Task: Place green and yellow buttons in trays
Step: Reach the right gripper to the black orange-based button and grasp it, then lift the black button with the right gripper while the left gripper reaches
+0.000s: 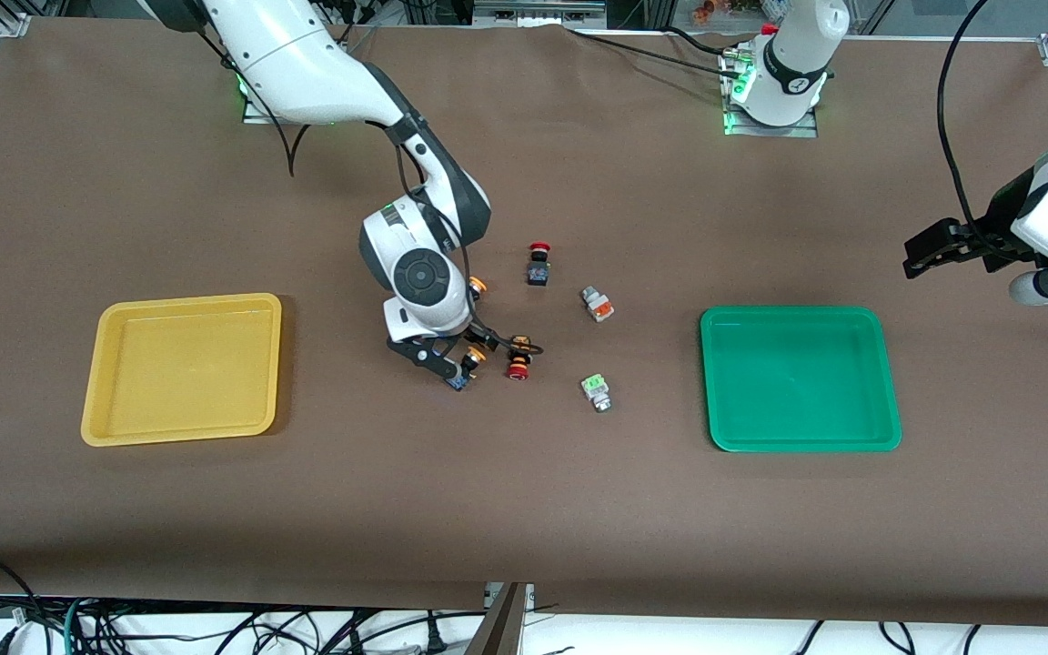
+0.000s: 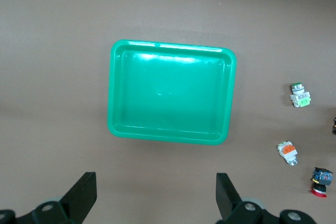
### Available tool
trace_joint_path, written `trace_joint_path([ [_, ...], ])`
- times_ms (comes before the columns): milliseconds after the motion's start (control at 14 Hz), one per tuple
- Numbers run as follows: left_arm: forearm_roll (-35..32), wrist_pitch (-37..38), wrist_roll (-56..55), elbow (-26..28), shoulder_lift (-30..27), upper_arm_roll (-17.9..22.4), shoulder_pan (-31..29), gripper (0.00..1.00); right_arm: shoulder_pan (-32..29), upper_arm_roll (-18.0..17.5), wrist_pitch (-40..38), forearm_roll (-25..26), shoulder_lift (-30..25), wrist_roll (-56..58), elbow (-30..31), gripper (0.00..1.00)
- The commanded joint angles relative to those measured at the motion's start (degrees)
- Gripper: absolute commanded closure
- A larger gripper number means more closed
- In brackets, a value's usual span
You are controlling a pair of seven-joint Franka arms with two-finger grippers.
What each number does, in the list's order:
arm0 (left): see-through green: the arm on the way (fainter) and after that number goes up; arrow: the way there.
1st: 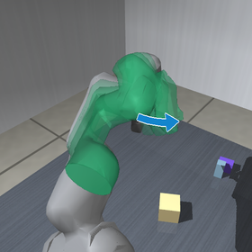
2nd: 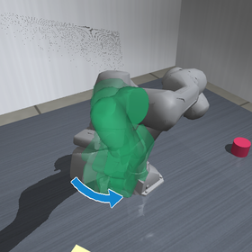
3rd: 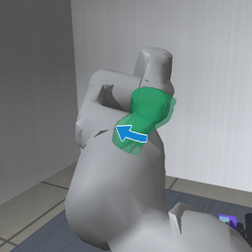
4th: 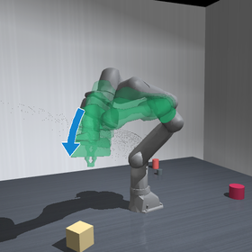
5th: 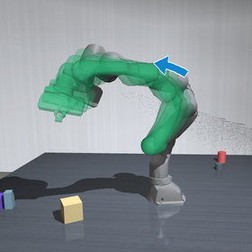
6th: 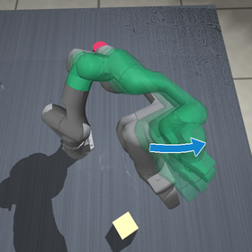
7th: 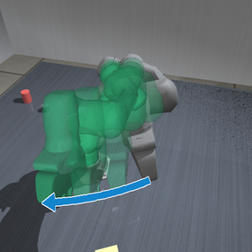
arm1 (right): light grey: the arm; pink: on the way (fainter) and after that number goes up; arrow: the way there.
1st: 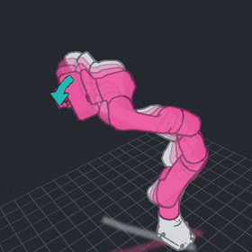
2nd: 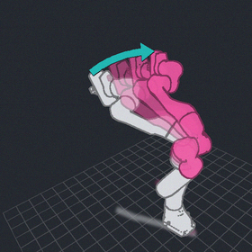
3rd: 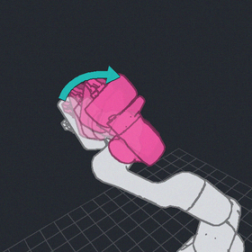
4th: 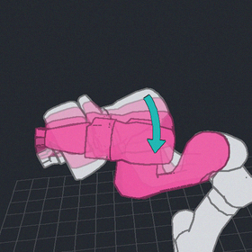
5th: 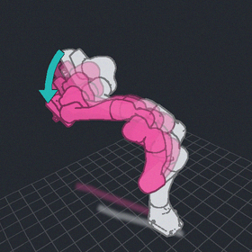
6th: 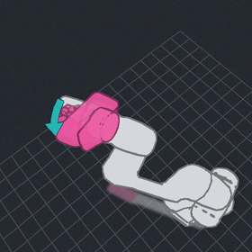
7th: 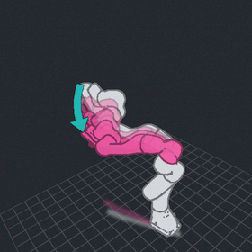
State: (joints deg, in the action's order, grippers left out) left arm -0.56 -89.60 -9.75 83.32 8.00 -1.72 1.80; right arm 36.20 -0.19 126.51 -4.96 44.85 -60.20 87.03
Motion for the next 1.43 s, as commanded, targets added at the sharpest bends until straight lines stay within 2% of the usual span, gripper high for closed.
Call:
trace_joint_path([
  [0,0.1,1.3,1.0,-2.2,1.0,0.1,0.1,0.0,0.8,0.6,-0.2,0.4,-1.6,-1.0,2.5,0.0],
  [286,0.1,1.3,1.0,-2.2,1.0,0.1,-0.1,0.0,0.8,0.7,-3.3,0.5,-4.0,-1.0,4.1,0.0],
  [500,0.0,1.4,1.7,-1.9,1.0,0.1,-0.1,0.0,0.9,0.5,-3.2,0.6,-6.3,-0.8,8.3,0.0],
  [857,0.9,1.4,1.8,-1.6,2.9,-0.1,0.0,0.0,1.9,0.3,-1.5,0.4,-6.9,-1.6,10.7,0.0],
  [1071,1.0,2.6,-5.0,-0.5,4.7,-1.4,3.3,0.0,1.9,-0.1,1.6,0.1,-6.7,-3.4,12.0,0.0],
  [1214,1.1,2.2,-9.2,2.2,5.8,-1.4,6.1,0.0,1.9,-0.5,2.7,0.0,-6.5,-5.6,12.3,0.01],
  [1286,2.3,1.5,-10.0,2.3,7.2,-1.4,6.9,0.0,1.9,-0.5,2.7,0.0,-6.4,-6.3,12.3,0.11],
  [1357,4.6,0.0,-11.2,2.3,9.0,-1.4,7.7,0.0,2.0,-0.9,2.7,0.0,-6.4,-6.4,12.3,0.29],
])
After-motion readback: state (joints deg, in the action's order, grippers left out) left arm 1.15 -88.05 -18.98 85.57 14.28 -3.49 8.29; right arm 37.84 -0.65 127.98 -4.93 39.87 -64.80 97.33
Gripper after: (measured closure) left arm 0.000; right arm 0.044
